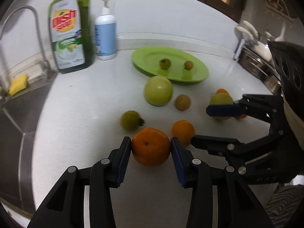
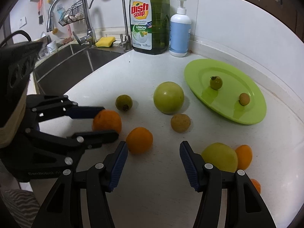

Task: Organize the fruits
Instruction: 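Grasp the large orange with the left tool while the right tool grasps a small mandarin, then carry the orange with the left tool while the right tool carries the mandarin over the plate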

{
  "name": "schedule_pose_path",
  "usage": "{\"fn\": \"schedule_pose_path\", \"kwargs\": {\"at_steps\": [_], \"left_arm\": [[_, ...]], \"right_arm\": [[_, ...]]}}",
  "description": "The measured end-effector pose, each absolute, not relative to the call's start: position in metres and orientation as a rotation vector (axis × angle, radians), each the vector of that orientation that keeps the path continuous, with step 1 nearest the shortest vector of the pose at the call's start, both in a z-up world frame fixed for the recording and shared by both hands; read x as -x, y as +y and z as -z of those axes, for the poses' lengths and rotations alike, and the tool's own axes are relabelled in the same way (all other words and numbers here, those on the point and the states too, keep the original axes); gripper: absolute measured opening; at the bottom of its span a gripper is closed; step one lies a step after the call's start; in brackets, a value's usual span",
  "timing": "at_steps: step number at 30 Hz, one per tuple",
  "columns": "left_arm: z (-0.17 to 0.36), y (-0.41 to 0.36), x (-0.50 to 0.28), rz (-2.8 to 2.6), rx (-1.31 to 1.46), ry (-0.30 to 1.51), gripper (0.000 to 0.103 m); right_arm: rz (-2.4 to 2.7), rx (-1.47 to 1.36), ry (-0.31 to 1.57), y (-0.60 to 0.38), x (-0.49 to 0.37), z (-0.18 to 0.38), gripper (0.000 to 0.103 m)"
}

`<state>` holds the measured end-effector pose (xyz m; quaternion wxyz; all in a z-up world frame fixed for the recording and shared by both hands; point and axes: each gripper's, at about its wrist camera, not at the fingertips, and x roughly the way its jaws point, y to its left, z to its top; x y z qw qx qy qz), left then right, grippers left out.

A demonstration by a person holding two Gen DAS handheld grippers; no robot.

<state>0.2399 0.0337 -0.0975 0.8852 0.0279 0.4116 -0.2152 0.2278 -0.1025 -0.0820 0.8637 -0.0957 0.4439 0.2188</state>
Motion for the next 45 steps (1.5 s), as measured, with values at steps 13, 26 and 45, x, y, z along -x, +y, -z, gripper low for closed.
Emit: {"fn": "schedule_pose_path", "kwargs": {"at_steps": [13,26,45], "left_arm": [[0.098,0.052,-0.24,0.304,-0.019,0.878,0.042],[0.095,0.054,-0.238,0.303,-0.006,0.876,0.042],[0.035,0.031,-0.232,0.368,-0.05,0.732,0.042]], "right_arm": [[-0.508,0.129,0.99,-0.087,-0.245,0.098,0.041],[-0.511,0.129,0.98,-0.084,-0.244,0.095,0.036],[-0.432,0.056,0.824,-0.117,-0.229,0.037,0.036]]}}
